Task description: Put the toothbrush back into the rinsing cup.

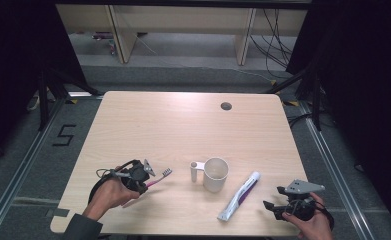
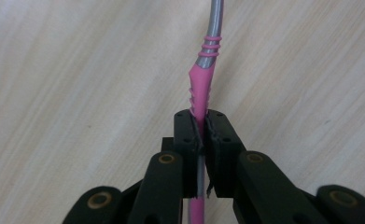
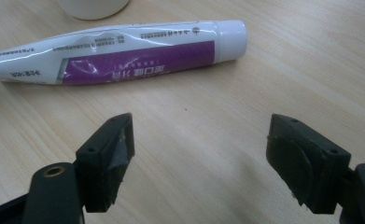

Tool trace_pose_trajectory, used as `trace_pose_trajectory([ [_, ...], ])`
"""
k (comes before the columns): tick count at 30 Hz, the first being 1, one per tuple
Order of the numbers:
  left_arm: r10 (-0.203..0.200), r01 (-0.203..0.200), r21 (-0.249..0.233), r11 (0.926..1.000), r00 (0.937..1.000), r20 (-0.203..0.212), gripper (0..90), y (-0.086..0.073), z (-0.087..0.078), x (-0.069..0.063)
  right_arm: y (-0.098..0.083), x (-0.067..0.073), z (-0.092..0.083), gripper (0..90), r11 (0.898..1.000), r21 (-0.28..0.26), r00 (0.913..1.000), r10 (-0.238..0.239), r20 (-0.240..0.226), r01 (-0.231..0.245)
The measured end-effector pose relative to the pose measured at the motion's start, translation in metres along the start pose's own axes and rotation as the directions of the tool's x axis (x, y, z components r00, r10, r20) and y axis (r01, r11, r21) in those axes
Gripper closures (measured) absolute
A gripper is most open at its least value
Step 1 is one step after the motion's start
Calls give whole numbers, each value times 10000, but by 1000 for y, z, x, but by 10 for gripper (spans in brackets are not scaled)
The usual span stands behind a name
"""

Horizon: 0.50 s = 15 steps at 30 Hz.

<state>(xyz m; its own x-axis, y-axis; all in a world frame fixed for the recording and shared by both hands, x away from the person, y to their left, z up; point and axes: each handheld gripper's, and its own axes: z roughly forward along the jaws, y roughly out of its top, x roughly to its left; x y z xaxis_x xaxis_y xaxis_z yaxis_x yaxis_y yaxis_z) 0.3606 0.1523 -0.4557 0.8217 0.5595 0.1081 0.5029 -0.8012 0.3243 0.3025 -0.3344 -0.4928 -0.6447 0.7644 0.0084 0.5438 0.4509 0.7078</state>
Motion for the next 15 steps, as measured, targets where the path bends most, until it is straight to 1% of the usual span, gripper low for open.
trace_pose_trajectory([
  [1,-119,115,-238,9997,9998,-170,834,-1,-3,0,0,2,0,244,9996,54,9996,291,-49,-290],
  [2,-128,117,-558,9984,9997,-201,834,-2,-5,2,0,2,0,244,9995,53,9995,301,-43,-300],
  [3,-137,119,-759,9970,9996,-229,834,-2,-7,3,0,0,-1,244,9999,46,9999,150,3,-150],
  [4,-255,220,-993,9948,9991,-336,834,-3,-10,4,0,3,-1,244,9989,117,9989,456,-76,-455],
  [6,-447,387,-1310,9906,9980,-436,834,-4,-14,5,0,2,-1,244,9989,128,9989,462,-67,-461],
  [7,-811,729,-1572,9849,9956,-459,834,-4,-15,4,0,2,-1,244,9988,135,9988,483,-117,-481],
  [8,-893,801,-1737,9815,9950,-458,833,-5,-17,4,0,1,-1,244,9994,74,9994,342,-63,-342],
  [9,-808,655,-2056,9764,9945,-670,834,-5,-18,5,0,-1,-1,244,10000,-32,10000,-5,73,6],
  [10,-875,696,-2296,9708,9938,-685,834,-5,-20,5,-1,0,0,244,9998,-49,9998,199,26,-199],
  [11,-961,746,-2530,9646,9926,-737,833,-5,-21,5,0,-1,-1,244,10000,-49,10000,-4,91,4],
  [12,-1018,791,-2698,9597,9923,-712,834,-5,-22,4,-1,1,-1,244,9997,-8,9997,237,30,-237],
  [13,-1164,922,-2958,9508,9911,-651,833,-5,-23,3,-1,1,-1,244,9997,-3,9997,257,11,-257],
  [14,-1305,1025,-3301,9384,9894,-638,833,-4,-23,2,-1,1,-1,244,9997,-8,9997,253,15,-253],
  [15,-1255,934,-3440,9343,9894,-724,834,-5,-25,2,-1,0,-1,244,9998,-55,9998,199,20,-199],
])
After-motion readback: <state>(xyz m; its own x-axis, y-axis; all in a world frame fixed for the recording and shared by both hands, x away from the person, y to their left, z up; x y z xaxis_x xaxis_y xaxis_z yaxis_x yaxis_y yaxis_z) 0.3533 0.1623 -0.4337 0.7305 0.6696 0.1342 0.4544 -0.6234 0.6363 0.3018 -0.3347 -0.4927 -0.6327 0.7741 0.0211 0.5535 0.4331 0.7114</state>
